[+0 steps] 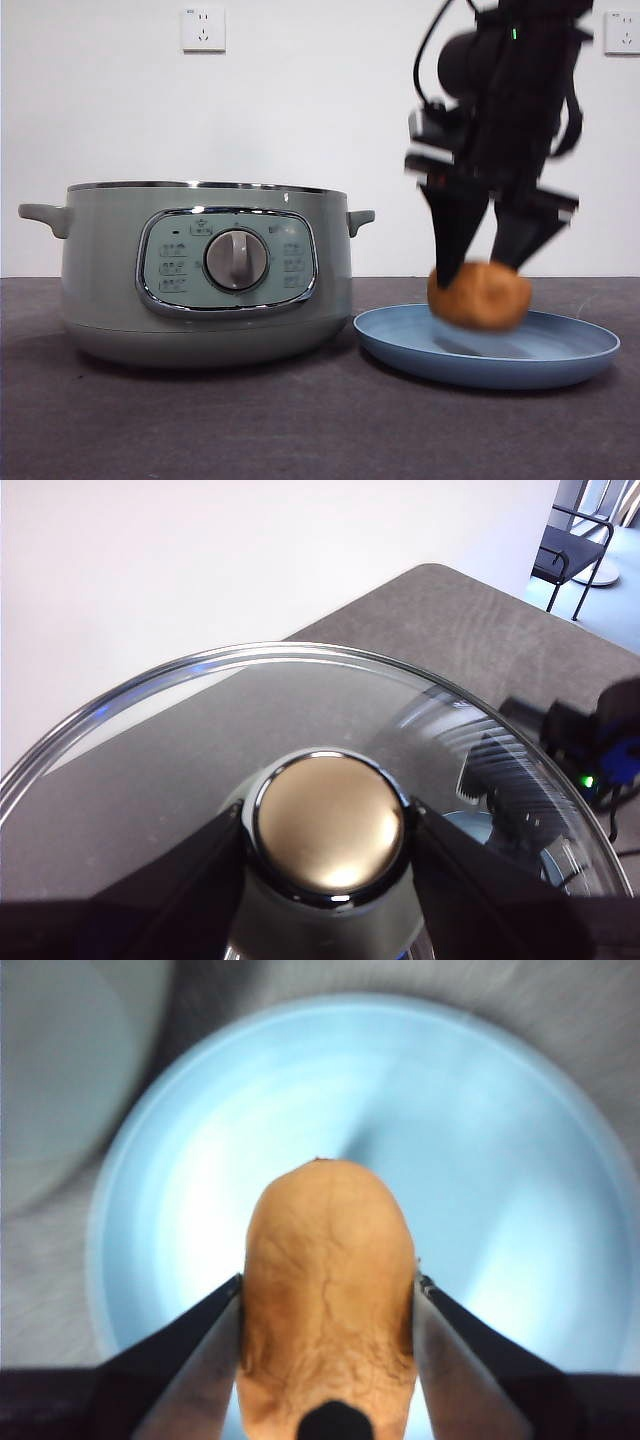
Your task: Take the potato out from the steamer,put the potato on the plate,close the lid
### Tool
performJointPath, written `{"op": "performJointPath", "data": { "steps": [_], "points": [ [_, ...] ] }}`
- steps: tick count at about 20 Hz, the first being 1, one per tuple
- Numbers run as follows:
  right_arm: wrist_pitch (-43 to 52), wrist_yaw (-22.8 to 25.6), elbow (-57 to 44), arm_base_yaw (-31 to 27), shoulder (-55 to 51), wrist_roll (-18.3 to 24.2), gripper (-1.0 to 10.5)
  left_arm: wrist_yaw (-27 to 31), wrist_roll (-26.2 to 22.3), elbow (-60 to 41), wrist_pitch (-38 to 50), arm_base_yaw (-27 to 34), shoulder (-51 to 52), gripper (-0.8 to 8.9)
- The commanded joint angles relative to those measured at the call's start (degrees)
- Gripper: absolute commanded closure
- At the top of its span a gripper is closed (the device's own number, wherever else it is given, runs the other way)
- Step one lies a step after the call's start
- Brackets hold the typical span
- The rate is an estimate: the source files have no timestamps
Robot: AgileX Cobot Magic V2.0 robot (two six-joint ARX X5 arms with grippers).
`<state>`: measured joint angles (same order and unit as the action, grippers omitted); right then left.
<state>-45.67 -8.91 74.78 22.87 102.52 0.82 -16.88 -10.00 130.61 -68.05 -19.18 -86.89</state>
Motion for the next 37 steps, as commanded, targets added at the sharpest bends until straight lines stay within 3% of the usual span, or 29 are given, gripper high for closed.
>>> {"op": "performJointPath", "data": {
  "steps": [1,6,8,10,16,24,29,37],
  "points": [
    [5.31,0.13,-5.07,0.13,0.28,-1.46,9.6,-0.11,-0.37,0.70,2.40,0.00,0.68,8.22],
    [6.27,0.02,-6.69,0.13,0.26,-2.36,9.0,-0.07,-0.57,0.70,2.38,0.00,0.68,8.22],
    [6.27,0.04,-6.69,0.13,0.26,-2.89,6.2,-0.07,-0.57,0.70,2.40,0.00,0.68,8.22],
    [6.19,0.02,-6.47,0.13,0.15,-2.91,5.1,-0.07,-0.55,0.70,2.49,0.00,0.68,8.22],
    [1.92,0.04,-2.05,0.11,-4.92,-2.69,5.1,-0.07,-0.57,0.70,3.69,0.00,0.66,8.22],
    [0.15,0.31,0.57,-0.11,-27.34,-2.23,5.1,0.24,-0.55,-1.70,6.56,0.00,-2.51,8.22],
    [-0.15,0.48,0.57,-2.19,-37.38,-2.25,5.1,0.28,2.45,-14.93,14.86,0.00,-2.93,8.22],
    [-4.02,0.50,0.57,-6.40,-39.95,-2.23,5.1,2.01,4.42,-32.61,29.73,-3.93,-2.82,8.22]
  ]
}}
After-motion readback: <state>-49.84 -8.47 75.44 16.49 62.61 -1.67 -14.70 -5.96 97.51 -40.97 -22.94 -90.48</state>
